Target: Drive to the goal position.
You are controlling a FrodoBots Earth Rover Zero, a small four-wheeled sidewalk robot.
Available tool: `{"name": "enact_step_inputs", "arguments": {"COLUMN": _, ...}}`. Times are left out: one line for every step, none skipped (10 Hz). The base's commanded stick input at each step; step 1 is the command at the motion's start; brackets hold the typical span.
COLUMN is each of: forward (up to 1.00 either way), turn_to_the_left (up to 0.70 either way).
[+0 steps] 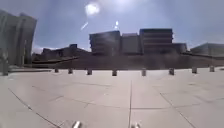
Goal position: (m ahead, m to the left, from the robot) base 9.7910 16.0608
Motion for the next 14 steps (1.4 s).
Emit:
{"name": "enact_step_inputs", "arguments": {"forward": 0.85, "turn_to_the_left": 0.00}}
{"name": "enact_step_inputs", "arguments": {"forward": 0.85, "turn_to_the_left": 0.00}}
{"name": "enact_step_inputs", "arguments": {"forward": 0.85, "turn_to_the_left": 0.00}}
{"name": "enact_step_inputs", "arguments": {"forward": 0.85, "turn_to_the_left": 0.00}}
{"name": "enact_step_inputs", "arguments": {"forward": 0.85, "turn_to_the_left": 0.00}}
{"name": "enact_step_inputs", "arguments": {"forward": 0.85, "turn_to_the_left": 0.00}}
{"name": "enact_step_inputs", "arguments": {"forward": 0.85, "turn_to_the_left": 0.00}}
{"name": "enact_step_inputs", "arguments": {"forward": 0.85, "turn_to_the_left": 0.00}}
{"name": "enact_step_inputs", "arguments": {"forward": 0.85, "turn_to_the_left": 0.00}}
{"name": "enact_step_inputs", "arguments": {"forward": 0.85, "turn_to_the_left": 0.00}}
{"name": "enact_step_inputs", "arguments": {"forward": 0.85, "turn_to_the_left": 0.00}}
{"name": "enact_step_inputs", "arguments": {"forward": 0.85, "turn_to_the_left": 0.00}}
{"name": "enact_step_inputs", "arguments": {"forward": 0.85, "turn_to_the_left": 0.00}}
{"name": "enact_step_inputs", "arguments": {"forward": 0.85, "turn_to_the_left": 0.00}}
